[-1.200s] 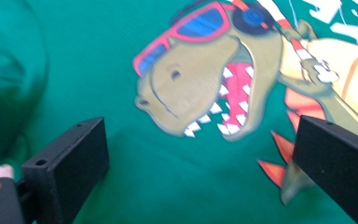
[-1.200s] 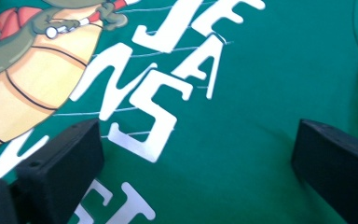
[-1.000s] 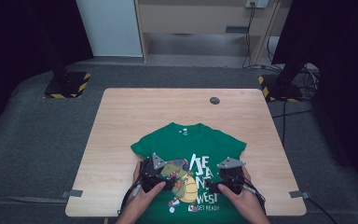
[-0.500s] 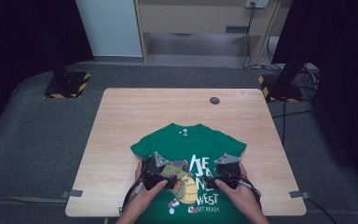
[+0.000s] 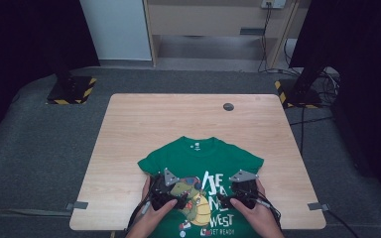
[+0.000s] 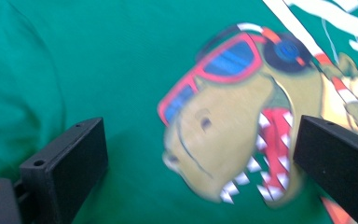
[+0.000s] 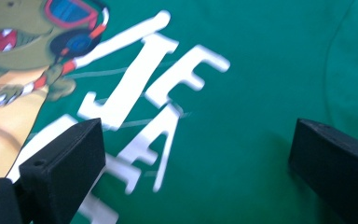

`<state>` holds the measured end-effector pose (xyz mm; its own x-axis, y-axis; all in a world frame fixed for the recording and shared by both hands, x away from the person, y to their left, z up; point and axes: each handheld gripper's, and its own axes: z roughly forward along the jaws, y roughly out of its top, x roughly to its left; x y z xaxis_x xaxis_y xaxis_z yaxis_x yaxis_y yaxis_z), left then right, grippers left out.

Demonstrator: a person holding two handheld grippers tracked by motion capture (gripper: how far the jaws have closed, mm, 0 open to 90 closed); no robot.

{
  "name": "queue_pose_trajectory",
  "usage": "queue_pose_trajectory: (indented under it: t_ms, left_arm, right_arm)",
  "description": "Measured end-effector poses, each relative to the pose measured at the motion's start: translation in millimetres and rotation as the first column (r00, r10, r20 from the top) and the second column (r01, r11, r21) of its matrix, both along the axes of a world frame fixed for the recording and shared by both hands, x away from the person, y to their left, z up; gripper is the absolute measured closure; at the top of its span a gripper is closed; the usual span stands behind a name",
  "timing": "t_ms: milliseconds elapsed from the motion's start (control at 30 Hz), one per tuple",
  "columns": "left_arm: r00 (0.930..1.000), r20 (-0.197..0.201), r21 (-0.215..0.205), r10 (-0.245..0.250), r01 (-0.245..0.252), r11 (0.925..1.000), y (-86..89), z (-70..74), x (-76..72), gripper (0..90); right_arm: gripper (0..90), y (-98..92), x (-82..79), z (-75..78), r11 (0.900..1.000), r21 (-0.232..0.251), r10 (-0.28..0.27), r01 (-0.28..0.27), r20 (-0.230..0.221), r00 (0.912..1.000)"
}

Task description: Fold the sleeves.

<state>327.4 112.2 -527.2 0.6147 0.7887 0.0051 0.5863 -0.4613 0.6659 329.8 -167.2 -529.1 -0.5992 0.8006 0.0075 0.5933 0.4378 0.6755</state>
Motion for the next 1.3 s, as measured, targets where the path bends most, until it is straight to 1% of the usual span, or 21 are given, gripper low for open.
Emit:
queue_pose_trajectory:
  t_ms: [67,100,167,233,267,367,467,533,633,800,867,900,933,967,1000,1033,1067,1133,1200,1267,1300]
  left_arm:
    - [0.9999,0.000,-0.010,0.015,-0.015,0.9998,-1.5,0.5,7.4,2.4]
    - [0.9998,0.004,-0.007,0.021,-0.021,0.9997,-2.4,0.4,11.1,2.4]
    - [0.9994,0.000,-0.002,0.034,-0.034,0.9994,-3.4,-1.2,17.5,2.5]
    - [0.9992,-0.008,-0.009,0.040,-0.040,0.9991,-3.4,-3.9,19.9,2.6]
    - [0.9993,-0.002,-0.009,0.037,-0.037,0.9993,-3.4,-4.5,19.3,1.6]
    - [0.9996,-0.003,-0.011,0.028,-0.028,0.9995,-2.6,-4.5,16.4,1.4]
    - [0.9997,-0.005,-0.007,0.023,-0.023,0.9997,-3.3,-4.2,11.2,1.4]
    - [0.9997,-0.001,-0.013,0.025,-0.025,0.9996,-4.0,-4.7,7.0,1.4]
    - [0.9999,-0.004,-0.009,0.016,-0.016,0.9998,-3.9,-4.4,2.1,1.3]
    - [1.0000,-0.003,-0.011,0.004,-0.004,0.9999,-2.0,-4.4,-3.1,1.1]
    - [1.0000,-0.003,-0.011,0.003,-0.004,0.9999,-1.0,-4.0,-5.2,1.2]
    - [1.0000,0.000,-0.019,0.001,-0.001,0.9998,-0.6,-4.0,-6.9,1.6]
    - [1.0000,0.001,-0.026,-0.008,0.008,0.9996,0.6,-3.4,-9.1,2.1]
    - [0.9999,0.004,-0.024,-0.013,0.014,0.9996,1.7,-2.6,-10.8,2.0]
    - [0.9999,0.006,-0.018,-0.015,0.015,0.9997,2.3,-1.3,-12.0,2.2]
    - [0.9997,0.013,-0.015,-0.022,0.022,0.9996,3.6,2.9,-13.2,2.4]
    - [0.9996,0.021,-0.020,-0.021,0.021,0.9996,4.7,6.6,-14.1,2.3]
    - [0.9990,0.032,-0.017,-0.030,0.030,0.9994,7.5,14.7,-16.1,2.3]
    - [0.9990,0.035,-0.023,-0.028,0.029,0.9993,12.4,20.6,-17.7,2.0]
    - [0.9992,0.034,-0.029,-0.020,0.021,0.9993,15.3,22.2,-18.6,2.0]
    - [0.9994,0.033,-0.035,-0.011,0.012,0.9993,17.8,22.5,-19.8,2.0]
  right_arm:
    - [4.1,0.3,7.3,1.3,1.000,0.008,-0.016,0.016,0.006,0.9998]
    - [4.1,0.6,11.1,1.5,1.000,0.012,-0.022,0.022,0.004,0.9998]
    - [4.1,1.6,17.1,-0.2,1.000,0.005,-0.025,0.025,-0.003,0.9997]
    - [3.0,1.8,19.1,-3.4,1.000,-0.003,-0.026,0.026,-0.011,0.9996]
    - [3.0,1.7,18.2,-4.0,1.000,0.002,-0.028,0.028,-0.008,0.9996]
    - [3.0,0.2,13.2,-4.8,1.000,0.007,-0.023,0.023,0.001,0.9997]
    - [3.0,-1.4,6.8,-5.0,1.000,0.008,-0.018,0.018,0.003,0.9998]
    - [2.9,-2.2,2.0,-5.4,1.000,0.011,-0.018,0.018,0.009,0.9998]
    - [2.9,-2.6,-4.2,-5.0,1.000,0.010,-0.017,0.017,0.003,0.9998]
    - [2.6,-3.2,-8.0,-5.3,1.000,0.013,-0.014,0.014,0.007,0.9999]
    - [2.5,-2.9,-9.2,-6.0,1.000,0.021,-0.021,0.020,0.012,0.9997]
    - [3.0,-3.0,-9.8,-6.1,1.000,0.024,-0.021,0.020,0.019,0.9996]
    - [3.7,-3.1,-10.9,-5.6,0.999,0.034,-0.026,0.025,0.017,0.9995]
    - [3.6,-3.4,-12.0,-4.4,0.999,0.046,-0.028,0.027,0.017,0.9995]
    - [3.4,-3.2,-13.8,-2.5,0.998,0.057,-0.032,0.031,0.021,0.9993]
    - [3.4,-2.5,-15.6,-0.1,0.998,0.058,-0.030,0.028,0.032,0.9990]
    - [3.2,-1.4,-17.2,3.7,0.999,0.051,-0.023,0.020,0.053,0.9983]
    - [2.9,-1.5,-18.9,8.2,0.998,0.059,-0.025,0.021,0.068,0.9974]
    - [2.0,-3.8,-19.7,10.8,0.997,0.072,-0.022,0.017,0.073,0.9971]
    - [2.3,-5.5,-20.1,11.4,0.997,0.075,-0.019,0.013,0.071,0.9973]
    - [3.8,-7.3,-20.0,11.5,0.997,0.076,-0.012,0.007,0.066,0.9978]
